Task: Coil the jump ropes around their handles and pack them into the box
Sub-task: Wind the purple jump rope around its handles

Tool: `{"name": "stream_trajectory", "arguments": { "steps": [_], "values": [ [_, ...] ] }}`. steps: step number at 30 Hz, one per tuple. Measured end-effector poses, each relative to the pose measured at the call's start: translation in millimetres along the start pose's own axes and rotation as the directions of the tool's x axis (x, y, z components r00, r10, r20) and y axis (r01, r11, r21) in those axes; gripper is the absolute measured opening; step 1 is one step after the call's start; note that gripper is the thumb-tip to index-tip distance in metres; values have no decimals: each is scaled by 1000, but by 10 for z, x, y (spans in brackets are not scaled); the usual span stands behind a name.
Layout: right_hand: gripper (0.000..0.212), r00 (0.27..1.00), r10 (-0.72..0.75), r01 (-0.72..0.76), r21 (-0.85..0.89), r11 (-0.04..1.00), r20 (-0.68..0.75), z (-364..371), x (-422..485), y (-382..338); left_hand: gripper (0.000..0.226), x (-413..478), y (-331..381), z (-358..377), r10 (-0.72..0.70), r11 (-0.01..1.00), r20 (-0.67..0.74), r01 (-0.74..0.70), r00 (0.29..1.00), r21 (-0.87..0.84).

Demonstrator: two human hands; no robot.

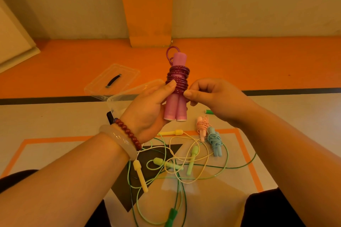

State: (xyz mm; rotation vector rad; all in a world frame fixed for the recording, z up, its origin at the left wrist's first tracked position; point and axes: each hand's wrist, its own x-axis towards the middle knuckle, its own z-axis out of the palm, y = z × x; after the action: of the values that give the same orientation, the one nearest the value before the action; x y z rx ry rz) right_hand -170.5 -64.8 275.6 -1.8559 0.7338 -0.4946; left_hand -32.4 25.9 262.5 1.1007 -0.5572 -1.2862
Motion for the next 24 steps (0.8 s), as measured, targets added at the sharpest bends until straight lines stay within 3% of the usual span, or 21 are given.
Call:
{"name": "stream_trajectory", "arguments": {
  "steps": [4, 8, 12, 15, 24],
  "values": [
    [15, 999, -44, 41, -101, 994, -27, 65, -20, 3, 36, 21, -66, 9, 17, 998, -57, -14, 998, 56],
    [17, 995, -88, 78, -179, 981, -52, 189, -57, 13, 30, 24, -155, 85, 47, 993, -187, -26, 981, 114],
    [13, 992, -120, 113, -145, 983, -39, 243, -71, -5, 26, 39, -186, 101, 235, 923, -180, -161, 955, 351],
    [12, 994, -110, 111, -121, 986, 14, 167, -32, -29, 18, 45, -143, 110, 340, 884, -170, -253, 925, 392],
    [16, 995, -78, 93, -289, 953, 64, -47, -14, -10, 23, 41, -72, 105, 264, 928, -132, -214, 956, 305]
  ]
}}
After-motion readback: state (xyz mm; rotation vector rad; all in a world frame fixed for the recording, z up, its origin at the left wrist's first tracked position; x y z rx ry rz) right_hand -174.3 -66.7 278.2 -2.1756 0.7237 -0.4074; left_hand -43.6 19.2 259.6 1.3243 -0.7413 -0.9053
